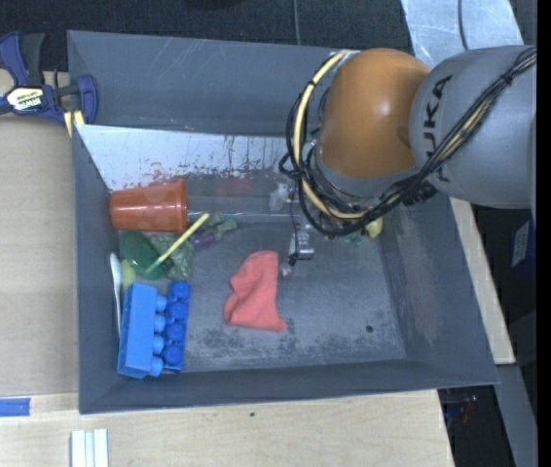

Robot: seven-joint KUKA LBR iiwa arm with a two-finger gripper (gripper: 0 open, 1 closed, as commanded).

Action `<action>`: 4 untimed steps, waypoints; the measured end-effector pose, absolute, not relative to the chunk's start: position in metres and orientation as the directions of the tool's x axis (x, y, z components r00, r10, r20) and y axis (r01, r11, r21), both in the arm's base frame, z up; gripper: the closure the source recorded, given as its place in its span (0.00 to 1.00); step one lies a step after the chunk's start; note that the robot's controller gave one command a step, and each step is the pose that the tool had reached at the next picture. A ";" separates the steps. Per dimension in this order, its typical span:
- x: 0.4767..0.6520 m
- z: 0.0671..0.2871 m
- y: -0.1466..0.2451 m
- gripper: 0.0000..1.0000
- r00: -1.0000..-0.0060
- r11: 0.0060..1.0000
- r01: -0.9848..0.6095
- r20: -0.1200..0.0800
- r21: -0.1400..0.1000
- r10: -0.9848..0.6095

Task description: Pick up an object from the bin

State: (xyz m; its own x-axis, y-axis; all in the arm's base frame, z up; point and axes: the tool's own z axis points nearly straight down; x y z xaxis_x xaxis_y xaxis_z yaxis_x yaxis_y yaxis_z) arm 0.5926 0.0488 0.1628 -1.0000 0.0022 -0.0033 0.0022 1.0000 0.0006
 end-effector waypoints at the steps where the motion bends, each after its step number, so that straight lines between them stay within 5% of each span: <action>1: 0.593 0.163 0.049 0.00 -1.000 1.000 0.002 -0.003 0.001 0.002; 3: 0.561 0.069 0.062 0.00 -0.990 0.990 -0.140 -0.010 -0.001 -0.140; 4: 0.536 0.072 0.078 1.00 -0.955 0.955 -0.295 -0.012 -0.002 -0.295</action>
Offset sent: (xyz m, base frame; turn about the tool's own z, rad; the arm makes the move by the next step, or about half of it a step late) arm -0.0510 0.0063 -0.0928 -0.2131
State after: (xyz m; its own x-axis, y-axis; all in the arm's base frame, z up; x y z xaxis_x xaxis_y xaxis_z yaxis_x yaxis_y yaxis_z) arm 0.5360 0.0783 0.0719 -0.9554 -0.2950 -0.0117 -0.2950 0.9555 -0.0020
